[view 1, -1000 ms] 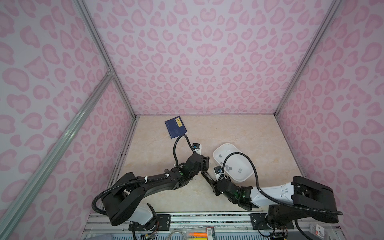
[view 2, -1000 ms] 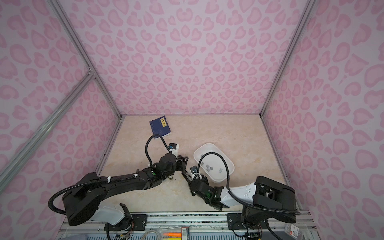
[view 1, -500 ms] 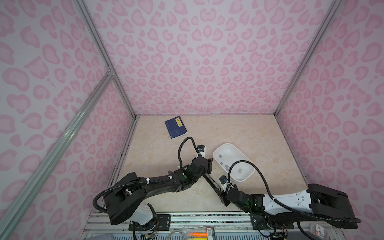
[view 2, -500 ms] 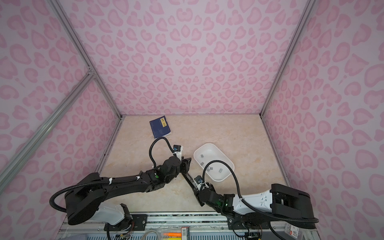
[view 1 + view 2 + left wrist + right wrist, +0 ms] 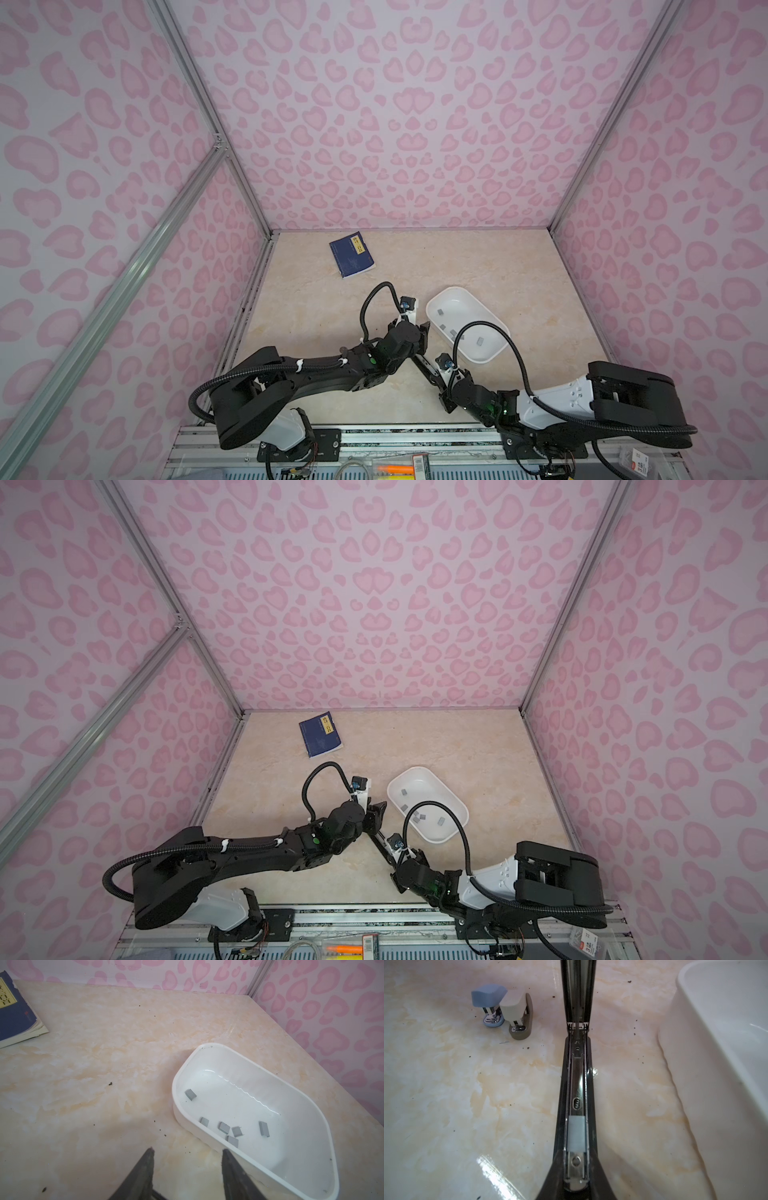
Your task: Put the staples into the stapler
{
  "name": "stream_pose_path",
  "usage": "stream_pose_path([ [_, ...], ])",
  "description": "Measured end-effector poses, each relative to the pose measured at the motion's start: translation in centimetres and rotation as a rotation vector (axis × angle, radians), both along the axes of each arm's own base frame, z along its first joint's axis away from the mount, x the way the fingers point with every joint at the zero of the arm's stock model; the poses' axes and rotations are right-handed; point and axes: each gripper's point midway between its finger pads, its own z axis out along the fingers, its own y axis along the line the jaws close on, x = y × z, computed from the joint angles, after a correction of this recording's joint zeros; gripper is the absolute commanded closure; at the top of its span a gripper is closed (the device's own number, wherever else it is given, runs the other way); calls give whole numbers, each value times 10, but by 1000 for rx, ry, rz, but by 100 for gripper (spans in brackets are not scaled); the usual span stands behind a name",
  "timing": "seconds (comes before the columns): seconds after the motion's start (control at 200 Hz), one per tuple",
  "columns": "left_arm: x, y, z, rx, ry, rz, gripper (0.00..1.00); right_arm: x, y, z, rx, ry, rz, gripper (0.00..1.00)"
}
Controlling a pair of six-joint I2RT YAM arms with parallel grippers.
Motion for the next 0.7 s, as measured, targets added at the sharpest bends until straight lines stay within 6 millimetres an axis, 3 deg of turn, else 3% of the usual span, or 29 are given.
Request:
stream_pose_path([
  [0.225,-8,-6,-2,-21,-35,-20,44,4,-1,-6,27,-31,-19,91],
  [0.365,-19,-16,-9,-51,-7,-54,31,7,-1,-6,55,-43,-41,91],
  [0.7,-10,-18,-23,-189,58,56,7,16,-10,-5,100,-60,-139,91],
])
